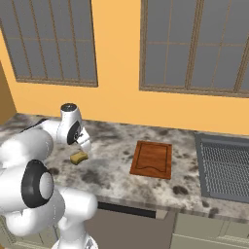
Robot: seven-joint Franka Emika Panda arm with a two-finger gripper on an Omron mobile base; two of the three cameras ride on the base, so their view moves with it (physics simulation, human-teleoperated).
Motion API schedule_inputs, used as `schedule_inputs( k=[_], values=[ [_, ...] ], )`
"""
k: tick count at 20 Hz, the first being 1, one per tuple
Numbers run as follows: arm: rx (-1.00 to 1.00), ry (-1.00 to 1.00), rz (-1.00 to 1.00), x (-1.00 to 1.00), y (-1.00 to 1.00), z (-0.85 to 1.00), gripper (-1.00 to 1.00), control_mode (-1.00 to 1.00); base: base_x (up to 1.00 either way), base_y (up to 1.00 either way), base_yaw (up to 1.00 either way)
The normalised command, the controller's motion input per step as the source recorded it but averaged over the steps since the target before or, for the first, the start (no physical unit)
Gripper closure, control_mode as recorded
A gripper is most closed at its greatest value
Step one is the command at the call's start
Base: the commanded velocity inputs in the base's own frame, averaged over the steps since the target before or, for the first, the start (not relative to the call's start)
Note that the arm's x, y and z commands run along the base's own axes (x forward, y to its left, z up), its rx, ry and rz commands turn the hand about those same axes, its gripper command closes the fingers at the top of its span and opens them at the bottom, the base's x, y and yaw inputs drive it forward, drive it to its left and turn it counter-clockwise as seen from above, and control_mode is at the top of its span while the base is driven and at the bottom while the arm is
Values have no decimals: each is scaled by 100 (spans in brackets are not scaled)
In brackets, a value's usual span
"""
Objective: Pick up the sponge from the counter and clean the cutting board by briefly scrubbing or pressing down on the cutting board. Once finished, release the sponge.
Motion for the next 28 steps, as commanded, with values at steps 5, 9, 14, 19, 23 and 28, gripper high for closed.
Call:
schedule_inputs(
  k=[5,9,14,19,23,28],
  values=[
    [0,10,0,17,19,-37,-100,-100,0,0,0],
    [0,10,0,-1,9,-29,-100,-100,0,0,0],
    [0,8,0,-1,0,-30,-100,-100,0,0,0],
    [0,6,0,0,0,-28,-100,-100,0,0,0],
    [0,1,0,0,0,-20,-100,-100,0,0,0],
    [0,0,0,0,1,-14,-100,-100,0,0,0]
  ],
)
